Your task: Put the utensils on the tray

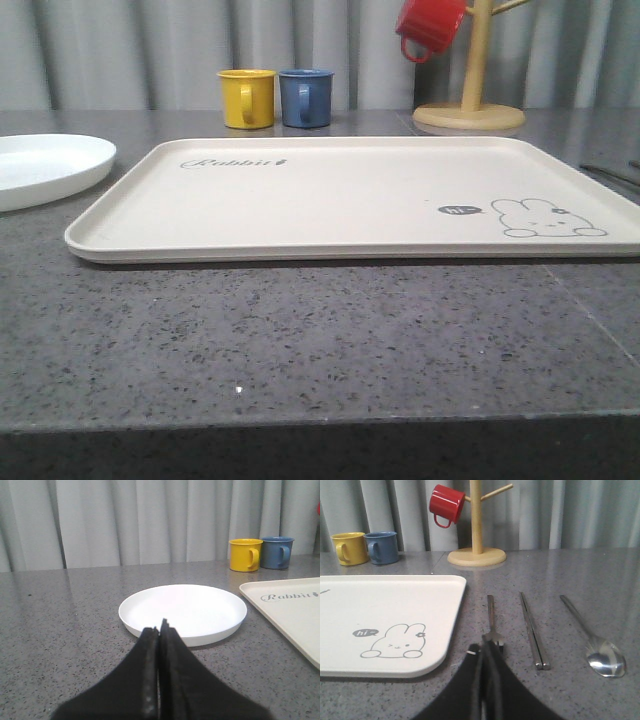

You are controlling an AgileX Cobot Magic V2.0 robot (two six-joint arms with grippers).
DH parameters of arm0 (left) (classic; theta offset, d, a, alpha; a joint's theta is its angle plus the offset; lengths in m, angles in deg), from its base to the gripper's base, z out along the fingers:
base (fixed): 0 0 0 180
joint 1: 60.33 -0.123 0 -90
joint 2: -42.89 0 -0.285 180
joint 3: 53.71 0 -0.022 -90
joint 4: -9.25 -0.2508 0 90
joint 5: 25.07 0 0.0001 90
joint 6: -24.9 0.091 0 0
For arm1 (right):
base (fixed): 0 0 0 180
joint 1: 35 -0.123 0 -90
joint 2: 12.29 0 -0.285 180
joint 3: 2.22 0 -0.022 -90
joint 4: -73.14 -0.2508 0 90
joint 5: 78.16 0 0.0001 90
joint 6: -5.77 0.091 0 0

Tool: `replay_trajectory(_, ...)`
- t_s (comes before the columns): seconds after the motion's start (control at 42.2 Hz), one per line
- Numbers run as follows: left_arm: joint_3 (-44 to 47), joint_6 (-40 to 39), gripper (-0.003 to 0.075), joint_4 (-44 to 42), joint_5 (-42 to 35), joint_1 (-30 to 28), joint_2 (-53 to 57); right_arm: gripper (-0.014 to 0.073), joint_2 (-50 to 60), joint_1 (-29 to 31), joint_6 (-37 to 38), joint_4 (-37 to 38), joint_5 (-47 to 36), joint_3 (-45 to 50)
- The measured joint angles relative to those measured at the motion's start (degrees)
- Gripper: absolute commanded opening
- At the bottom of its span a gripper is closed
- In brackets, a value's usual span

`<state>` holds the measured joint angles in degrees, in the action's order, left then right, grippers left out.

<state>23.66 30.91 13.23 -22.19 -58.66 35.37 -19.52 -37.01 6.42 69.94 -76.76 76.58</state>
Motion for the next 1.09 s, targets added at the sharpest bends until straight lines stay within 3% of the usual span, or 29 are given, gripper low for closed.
replay_trajectory(0.19, 0.0, 0.0, -0.002, 1.01, -4.83, 0.0, 0.0, -0.0067, 0.0, 0.0, 0.0, -1.57, -1.39, -0.31)
replay_trajectory(0.379, -6.25, 0.0, -0.002, 2.14, -4.83, 0.0, 0.0, -0.0067, 0.0, 0.0, 0.0, -1.88, 6.74, -9.39)
replay_trajectory(0.522, -16.86, 0.0, -0.002, 2.03, 1.31, 0.0, -1.31, -0.0067, -1.35, 0.0, 0.0, 0.53, 12.42, -19.19)
replay_trajectory(0.783, -33.96, 0.0, -0.002, 0.68, 19.05, 0.0, -12.9, -0.0067, -13.94, 0.0, 0.0, 1.29, 25.29, -34.43)
replay_trajectory(1.091, -37.53, 0.0, -0.002, 0.5, 28.74, 0.0, -22.83, -0.0067, -25.6, 0.0, 0.0, 1.41, 36.26, -37.52)
